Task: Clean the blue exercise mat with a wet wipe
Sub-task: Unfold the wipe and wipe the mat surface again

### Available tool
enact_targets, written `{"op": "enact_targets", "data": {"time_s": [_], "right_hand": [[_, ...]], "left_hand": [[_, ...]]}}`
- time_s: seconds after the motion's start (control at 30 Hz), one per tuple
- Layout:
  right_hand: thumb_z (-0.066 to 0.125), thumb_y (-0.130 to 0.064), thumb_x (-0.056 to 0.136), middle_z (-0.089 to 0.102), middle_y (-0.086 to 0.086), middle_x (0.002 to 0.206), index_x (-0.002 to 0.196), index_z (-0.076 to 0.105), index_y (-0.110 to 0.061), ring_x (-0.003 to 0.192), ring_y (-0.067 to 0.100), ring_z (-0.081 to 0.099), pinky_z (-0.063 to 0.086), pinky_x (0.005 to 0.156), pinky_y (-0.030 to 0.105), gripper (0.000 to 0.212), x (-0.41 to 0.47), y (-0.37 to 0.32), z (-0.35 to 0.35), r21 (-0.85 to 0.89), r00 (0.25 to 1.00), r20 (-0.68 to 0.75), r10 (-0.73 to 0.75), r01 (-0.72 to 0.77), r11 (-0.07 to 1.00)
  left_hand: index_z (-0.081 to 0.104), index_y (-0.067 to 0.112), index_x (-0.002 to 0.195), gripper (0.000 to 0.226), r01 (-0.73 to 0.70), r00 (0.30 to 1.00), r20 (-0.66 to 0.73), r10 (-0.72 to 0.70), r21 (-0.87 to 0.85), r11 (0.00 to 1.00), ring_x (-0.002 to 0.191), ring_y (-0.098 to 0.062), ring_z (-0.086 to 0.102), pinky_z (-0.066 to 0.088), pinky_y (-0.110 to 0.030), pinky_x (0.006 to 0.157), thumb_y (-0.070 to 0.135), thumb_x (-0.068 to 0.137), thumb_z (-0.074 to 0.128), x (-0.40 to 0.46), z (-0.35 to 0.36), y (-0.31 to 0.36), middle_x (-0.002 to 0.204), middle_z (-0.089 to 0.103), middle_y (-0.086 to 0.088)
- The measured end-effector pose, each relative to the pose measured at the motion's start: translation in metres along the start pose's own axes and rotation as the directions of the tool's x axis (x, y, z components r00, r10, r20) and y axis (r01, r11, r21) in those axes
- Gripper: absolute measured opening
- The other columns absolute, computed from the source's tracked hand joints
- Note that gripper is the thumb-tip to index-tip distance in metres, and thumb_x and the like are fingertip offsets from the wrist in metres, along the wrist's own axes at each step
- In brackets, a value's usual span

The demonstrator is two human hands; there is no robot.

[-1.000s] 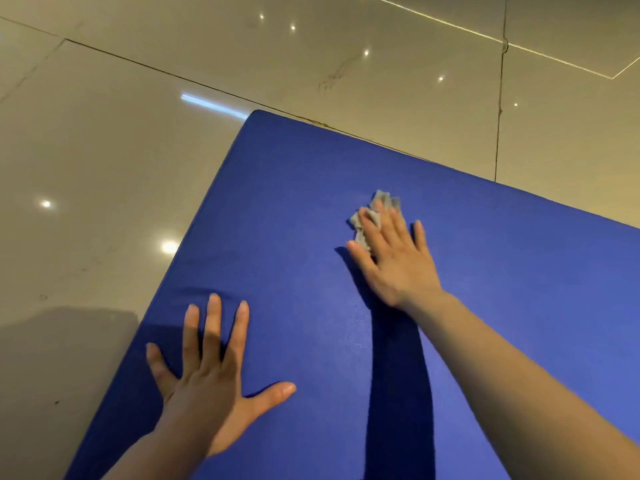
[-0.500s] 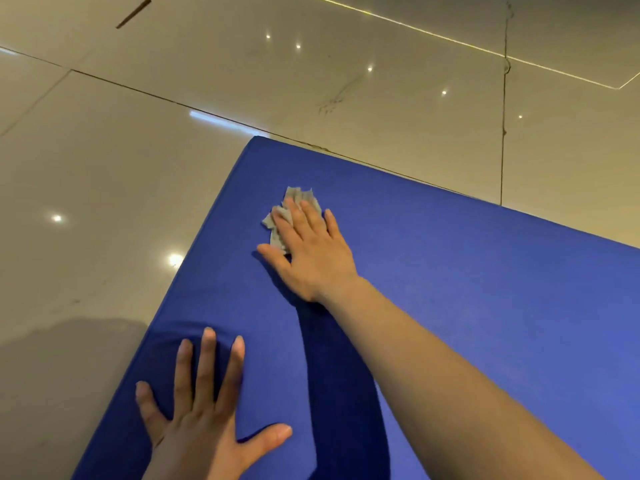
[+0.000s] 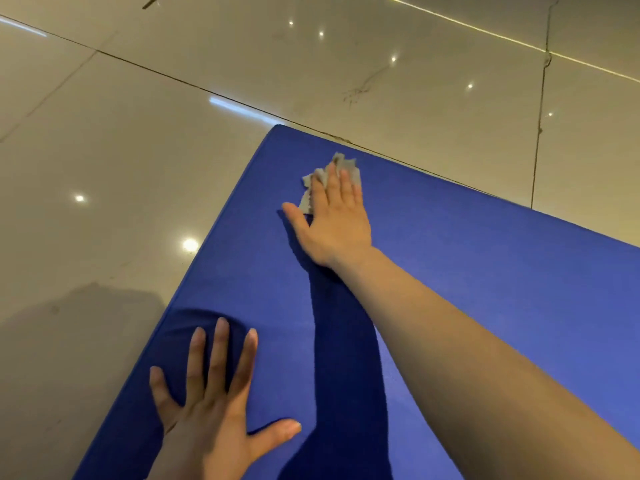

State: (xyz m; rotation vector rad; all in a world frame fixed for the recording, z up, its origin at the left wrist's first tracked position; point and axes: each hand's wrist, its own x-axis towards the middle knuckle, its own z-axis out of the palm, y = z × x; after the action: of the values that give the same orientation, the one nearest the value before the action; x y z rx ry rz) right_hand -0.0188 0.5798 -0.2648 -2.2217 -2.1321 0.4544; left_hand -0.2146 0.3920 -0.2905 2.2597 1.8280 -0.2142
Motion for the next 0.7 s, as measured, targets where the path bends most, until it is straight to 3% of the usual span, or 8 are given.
{"op": "enact_targets", "data": {"time_s": [0.1, 0.23, 0.33, 0.43, 0.5, 0.6, 0.7], "right_hand": [[0.016, -0.064, 0.098, -0.009, -0.003, 0.164, 0.157, 0.004, -0.022, 0.15, 0.015, -0.014, -0.013, 0.12, 0.039, 0.074, -0.007, 0.034, -0.005, -0.063, 0.992, 0.034, -0.123, 0.125, 0.99], [0.01, -0.073, 0.089, 0.005, -0.002, 0.165, 0.155, 0.02, -0.027, 0.151, 0.014, -0.005, -0.005, 0.12, 0.043, 0.081, -0.022, 0.129, -0.022, -0.054, 0.985, -0.06, 0.164, -0.168, 0.984], [0.017, -0.066, 0.095, 0.0, 0.005, 0.165, 0.156, 0.014, -0.019, 0.151, 0.018, -0.008, -0.004, 0.121, 0.045, 0.078, -0.053, 0.18, -0.032, -0.038, 0.904, -0.03, 0.426, -0.427, 0.903], [0.019, -0.069, 0.094, -0.005, 0.011, 0.164, 0.156, 0.011, -0.01, 0.15, 0.025, -0.012, -0.006, 0.121, 0.042, 0.086, -0.052, 0.169, -0.027, 0.032, 0.845, -0.037, 0.533, -0.532, 0.846], [0.023, -0.068, 0.095, -0.001, 0.012, 0.164, 0.156, 0.016, -0.01, 0.15, 0.027, -0.011, -0.007, 0.121, 0.04, 0.084, -0.039, 0.15, -0.027, 0.031, 0.894, -0.047, 0.446, -0.445, 0.895], [0.028, -0.067, 0.095, 0.004, 0.002, 0.165, 0.155, 0.017, -0.019, 0.151, 0.02, -0.005, -0.002, 0.121, 0.043, 0.078, -0.016, 0.141, -0.035, -0.044, 0.988, 0.011, 0.155, -0.154, 0.987], [0.03, -0.079, 0.086, 0.001, -0.001, 0.165, 0.156, 0.008, -0.024, 0.151, 0.018, -0.002, 0.0, 0.12, 0.048, 0.092, 0.002, 0.147, -0.046, -0.091, 0.978, 0.12, 0.173, -0.163, 0.982]], "left_hand": [[0.02, 0.023, 0.155, 0.114, -0.006, 1.0, 0.004, 0.006, -0.002, 1.0, 0.15, -0.022, -0.006, 0.024, -0.08, 0.088, 0.097, 0.067, 0.011, 0.0, -0.001, -0.001, 0.162, 0.01, -0.008], [0.014, 0.024, 0.156, 0.114, -0.002, 1.0, 0.0, 0.002, -0.011, 1.0, 0.15, -0.021, -0.007, 0.024, -0.08, 0.088, 0.096, 0.068, 0.013, -0.003, -0.001, -0.002, 0.157, 0.023, -0.013], [0.014, 0.022, 0.156, 0.114, -0.001, 1.0, -0.004, 0.001, -0.005, 1.0, 0.15, -0.022, -0.007, 0.025, -0.08, 0.088, 0.096, 0.069, 0.013, -0.002, -0.001, -0.001, 0.163, 0.011, -0.01], [0.016, 0.022, 0.156, 0.114, -0.009, 1.0, 0.004, 0.009, -0.004, 1.0, 0.15, -0.022, -0.008, 0.025, -0.08, 0.087, 0.096, 0.068, 0.013, -0.002, -0.001, 0.001, 0.163, 0.004, -0.006], [0.018, 0.022, 0.155, 0.115, -0.012, 1.0, -0.005, 0.012, -0.008, 1.0, 0.15, -0.022, -0.007, 0.026, -0.08, 0.086, 0.096, 0.068, 0.012, -0.003, -0.001, 0.002, 0.162, 0.007, -0.007], [0.02, 0.022, 0.155, 0.114, -0.004, 1.0, 0.001, 0.004, -0.014, 1.0, 0.15, -0.023, -0.006, 0.026, -0.08, 0.086, 0.096, 0.068, 0.011, -0.001, -0.003, 0.001, 0.161, 0.01, -0.008], [0.017, 0.021, 0.155, 0.112, -0.014, 0.999, 0.031, 0.015, -0.008, 1.0, 0.15, -0.023, -0.007, 0.025, -0.079, 0.087, 0.094, 0.072, 0.011, 0.0, -0.005, 0.002, 0.161, 0.016, -0.012]]}}
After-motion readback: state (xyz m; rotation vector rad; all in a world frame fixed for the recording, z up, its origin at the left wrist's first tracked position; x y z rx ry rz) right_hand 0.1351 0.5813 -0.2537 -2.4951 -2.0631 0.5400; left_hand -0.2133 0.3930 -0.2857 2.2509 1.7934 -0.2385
